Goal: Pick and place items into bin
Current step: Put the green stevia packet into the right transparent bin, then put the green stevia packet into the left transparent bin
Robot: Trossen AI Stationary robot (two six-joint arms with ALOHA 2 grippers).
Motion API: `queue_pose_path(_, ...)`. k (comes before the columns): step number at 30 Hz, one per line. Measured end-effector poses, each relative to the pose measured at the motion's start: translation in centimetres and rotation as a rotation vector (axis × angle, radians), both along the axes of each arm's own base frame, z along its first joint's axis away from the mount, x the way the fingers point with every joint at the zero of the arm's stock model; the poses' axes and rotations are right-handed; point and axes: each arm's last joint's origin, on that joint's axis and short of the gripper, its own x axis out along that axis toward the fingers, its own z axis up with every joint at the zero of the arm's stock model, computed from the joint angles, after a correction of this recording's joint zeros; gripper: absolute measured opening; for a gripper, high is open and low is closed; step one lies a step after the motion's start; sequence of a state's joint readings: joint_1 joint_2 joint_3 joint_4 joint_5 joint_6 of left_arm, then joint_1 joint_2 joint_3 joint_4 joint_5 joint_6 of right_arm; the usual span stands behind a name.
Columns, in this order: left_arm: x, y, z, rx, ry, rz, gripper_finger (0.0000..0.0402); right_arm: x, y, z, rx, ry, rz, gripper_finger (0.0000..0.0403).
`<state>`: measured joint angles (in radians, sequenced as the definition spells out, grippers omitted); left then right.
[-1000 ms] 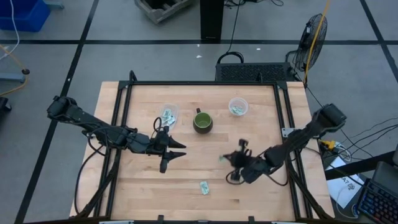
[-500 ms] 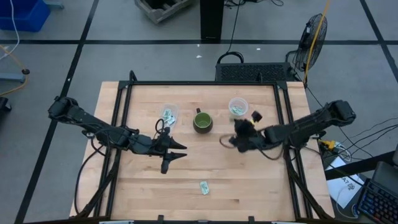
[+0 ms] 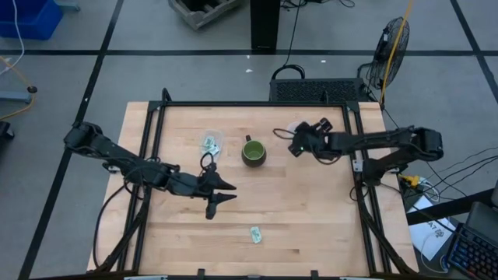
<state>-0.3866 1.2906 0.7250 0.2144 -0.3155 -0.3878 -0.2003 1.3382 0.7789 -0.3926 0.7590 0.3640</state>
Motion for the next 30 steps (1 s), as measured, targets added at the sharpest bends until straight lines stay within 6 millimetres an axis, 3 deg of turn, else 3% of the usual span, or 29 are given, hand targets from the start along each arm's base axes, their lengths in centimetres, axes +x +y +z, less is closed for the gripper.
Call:
queue_pose_path(7, 0.0, 0.1, 0.1, 0.001, -0.006, 0.011, 0.0138, -0.4, -1.1, -1.8, 0.018, -0.078, 0.039, 0.0032)
queue_pose_path(11, 0.1, 0.2, 0.0, 0.003, -0.002, 0.016, 0.0138, -0.9, -1.0, -2.7, 0.014, -0.08, 0.037, 0.0078)
queue_pose_path(17, 0.3, 0.9, 0.0, -0.008, 0.0, 0.045, 0.0138, -0.3, 0.0, -2.1, 0.004, -0.155, 0.08, 0.0149)
queue_pose_path(22, 1.1, 1.2, -1.1, -0.131, 0.067, -0.043, 0.0138, 0.6, 2.7, -0.4, 0.001, -0.261, 0.266, 0.0177)
queue_pose_path(30, 3.7, 0.7, -6.2, -0.25, 0.226, -0.108, 0.0151, 1.1, 10.3, 1.7, -0.069, -0.391, 0.594, 0.0173)
